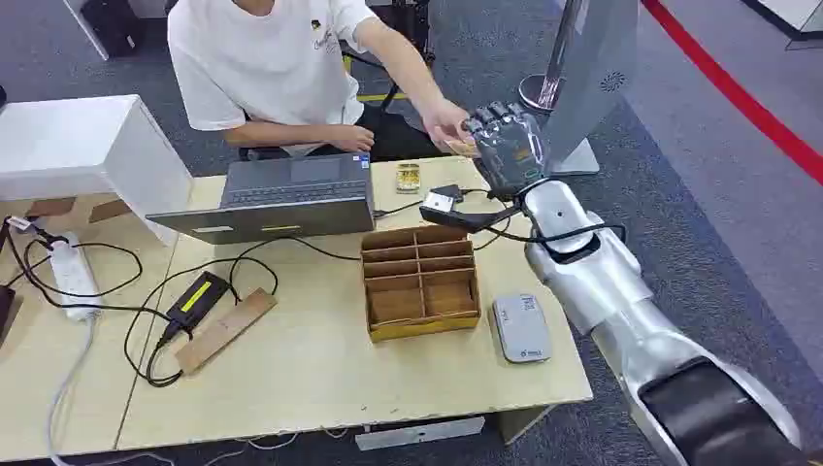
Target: Pass the card to the sensor for recognition and then transmit it.
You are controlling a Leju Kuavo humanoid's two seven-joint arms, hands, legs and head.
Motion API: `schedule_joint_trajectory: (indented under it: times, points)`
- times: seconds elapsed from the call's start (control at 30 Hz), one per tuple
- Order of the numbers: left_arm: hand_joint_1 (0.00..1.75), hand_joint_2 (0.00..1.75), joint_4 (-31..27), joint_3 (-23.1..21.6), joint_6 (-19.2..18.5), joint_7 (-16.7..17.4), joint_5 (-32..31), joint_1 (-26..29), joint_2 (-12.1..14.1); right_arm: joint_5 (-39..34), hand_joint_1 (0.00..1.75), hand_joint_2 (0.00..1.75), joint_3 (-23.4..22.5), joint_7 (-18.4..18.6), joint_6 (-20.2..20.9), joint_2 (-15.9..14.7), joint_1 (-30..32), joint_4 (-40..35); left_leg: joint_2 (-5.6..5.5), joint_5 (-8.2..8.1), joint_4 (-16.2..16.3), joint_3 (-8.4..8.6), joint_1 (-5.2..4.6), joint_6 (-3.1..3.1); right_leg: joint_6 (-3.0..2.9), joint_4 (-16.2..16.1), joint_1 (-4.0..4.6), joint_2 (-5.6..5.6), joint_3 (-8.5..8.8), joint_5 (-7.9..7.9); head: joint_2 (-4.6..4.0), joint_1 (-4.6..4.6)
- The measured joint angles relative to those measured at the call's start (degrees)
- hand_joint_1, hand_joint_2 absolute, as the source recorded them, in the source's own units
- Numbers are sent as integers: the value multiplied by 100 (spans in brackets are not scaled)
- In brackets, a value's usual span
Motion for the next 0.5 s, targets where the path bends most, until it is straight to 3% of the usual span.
schedule_joint_trajectory:
  times: [0.5]
  points:
    - [0,175,4,-122,-249,-365,2,0,-35,-70,175,175,0,-22,-15,4,63,-203,2,0,0,0,0,0,0,0,0,0,-2,0,0,0]
